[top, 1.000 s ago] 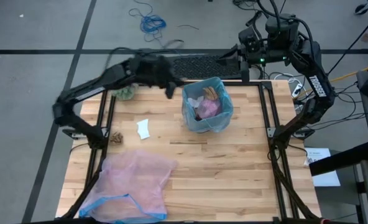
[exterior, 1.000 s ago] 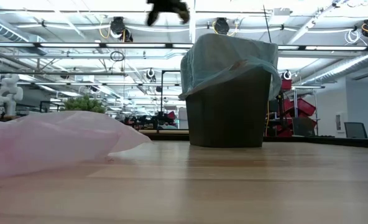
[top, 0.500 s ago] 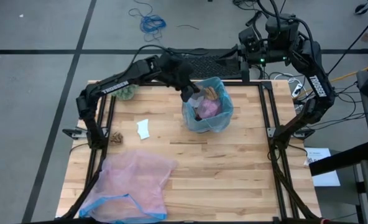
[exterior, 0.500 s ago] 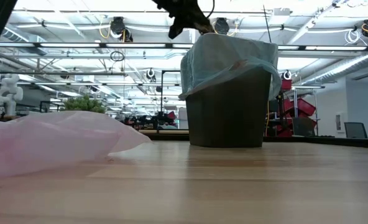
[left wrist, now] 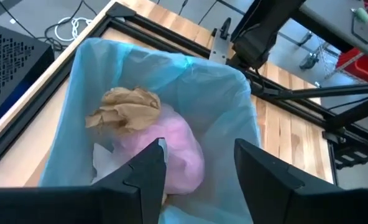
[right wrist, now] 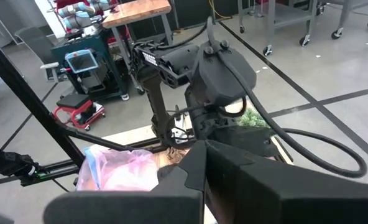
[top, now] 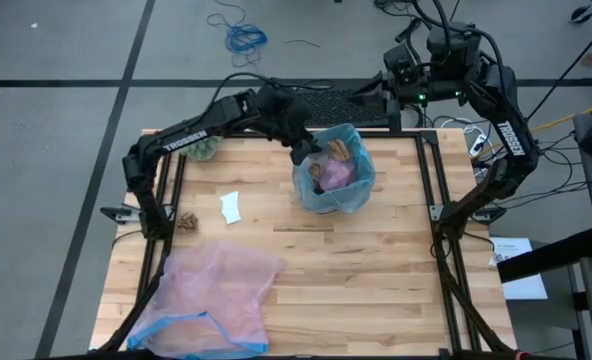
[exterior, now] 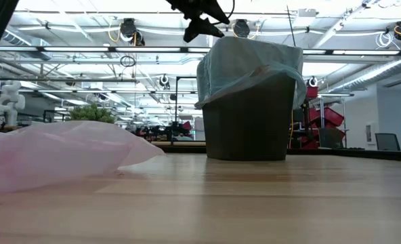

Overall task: Place trash/remove bag and relplace
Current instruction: Put the white paper into the trash bin

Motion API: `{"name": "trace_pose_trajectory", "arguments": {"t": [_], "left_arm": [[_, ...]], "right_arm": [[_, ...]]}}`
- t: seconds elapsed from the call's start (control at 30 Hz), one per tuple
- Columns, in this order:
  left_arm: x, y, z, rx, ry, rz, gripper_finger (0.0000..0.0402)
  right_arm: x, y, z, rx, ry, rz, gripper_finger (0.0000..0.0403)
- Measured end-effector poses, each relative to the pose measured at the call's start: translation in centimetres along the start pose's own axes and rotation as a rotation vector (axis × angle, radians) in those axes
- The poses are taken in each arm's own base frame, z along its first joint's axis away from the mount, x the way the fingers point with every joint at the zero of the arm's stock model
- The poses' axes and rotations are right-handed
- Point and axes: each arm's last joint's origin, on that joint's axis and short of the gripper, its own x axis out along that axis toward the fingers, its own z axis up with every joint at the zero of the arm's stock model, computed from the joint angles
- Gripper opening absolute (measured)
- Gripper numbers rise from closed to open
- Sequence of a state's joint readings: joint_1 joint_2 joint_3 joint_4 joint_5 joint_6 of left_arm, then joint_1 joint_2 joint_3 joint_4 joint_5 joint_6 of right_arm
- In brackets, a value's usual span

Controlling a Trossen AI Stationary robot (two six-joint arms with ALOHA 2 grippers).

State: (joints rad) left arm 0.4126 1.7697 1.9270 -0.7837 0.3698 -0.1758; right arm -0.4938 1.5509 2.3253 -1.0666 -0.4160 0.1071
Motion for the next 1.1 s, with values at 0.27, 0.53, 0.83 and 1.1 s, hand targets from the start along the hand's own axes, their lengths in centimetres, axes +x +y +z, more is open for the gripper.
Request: {"name": "trace_pose_trajectory", "arguments": {"t": [0.27,0.53,0.83,1.1], "left_arm": [[-5.0,-1.1,-1.8,-0.262,0.215,-0.112,0.0182],[-9.6,-2.8,-5.7,-0.3,0.509,0.146,0.0182],[-11.5,-3.3,-7.7,-0.397,0.503,0.27,0.0159],[-11.4,-2.4,-12.1,-0.521,0.468,0.314,0.0069]], "right_arm": [[0.0,0.0,0.0,-0.015,0.002,0.003,0.0],[0.0,0.0,0.0,-0.046,0.002,0.004,0.0],[0.0,0.0,0.0,-0.063,0.002,0.006,0.0],[0.0,0.0,-0.1,-0.065,0.006,0.005,0.0]]}}
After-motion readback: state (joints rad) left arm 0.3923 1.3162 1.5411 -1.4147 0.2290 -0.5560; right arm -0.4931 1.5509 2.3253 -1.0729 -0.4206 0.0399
